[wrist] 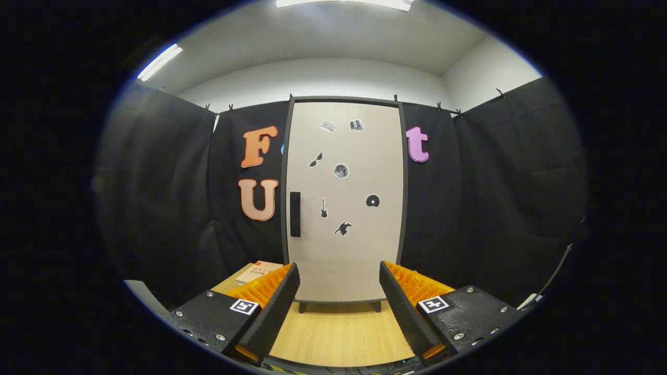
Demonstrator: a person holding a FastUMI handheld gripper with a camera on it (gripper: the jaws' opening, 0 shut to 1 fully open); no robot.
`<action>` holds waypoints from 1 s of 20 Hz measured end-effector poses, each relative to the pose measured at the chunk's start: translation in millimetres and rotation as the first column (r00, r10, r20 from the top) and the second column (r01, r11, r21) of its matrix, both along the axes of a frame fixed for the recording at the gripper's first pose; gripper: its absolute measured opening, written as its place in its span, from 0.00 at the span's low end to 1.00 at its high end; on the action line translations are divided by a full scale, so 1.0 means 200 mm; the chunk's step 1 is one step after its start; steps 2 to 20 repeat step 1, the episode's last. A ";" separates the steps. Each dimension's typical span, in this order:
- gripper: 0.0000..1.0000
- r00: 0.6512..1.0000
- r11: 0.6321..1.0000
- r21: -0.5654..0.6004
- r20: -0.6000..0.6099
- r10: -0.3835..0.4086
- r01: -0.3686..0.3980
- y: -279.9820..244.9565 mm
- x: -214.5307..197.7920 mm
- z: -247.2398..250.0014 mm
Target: Open the shoe cabinet door, grab the shoes and put them into the shoe cabinet, then close the shoe cabinet door.
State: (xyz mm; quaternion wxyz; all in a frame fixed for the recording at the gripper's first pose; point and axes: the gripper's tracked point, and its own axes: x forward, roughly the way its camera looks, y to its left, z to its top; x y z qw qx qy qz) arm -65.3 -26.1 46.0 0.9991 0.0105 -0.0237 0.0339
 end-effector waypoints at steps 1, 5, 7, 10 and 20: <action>0.96 1.000 1.000 -0.005 0.003 -0.004 0.004 -0.01 0.00 0.00; 0.96 1.000 1.000 -0.005 0.003 -0.004 0.004 -0.01 0.00 0.00; 0.96 1.000 1.000 -0.005 0.003 -0.004 0.004 -0.01 0.00 0.00; 0.96 1.000 1.000 -0.005 0.003 -0.004 0.004 -0.01 0.00 0.00; 0.96 1.000 1.000 -0.005 0.003 -0.004 0.004 -0.01 0.00 0.00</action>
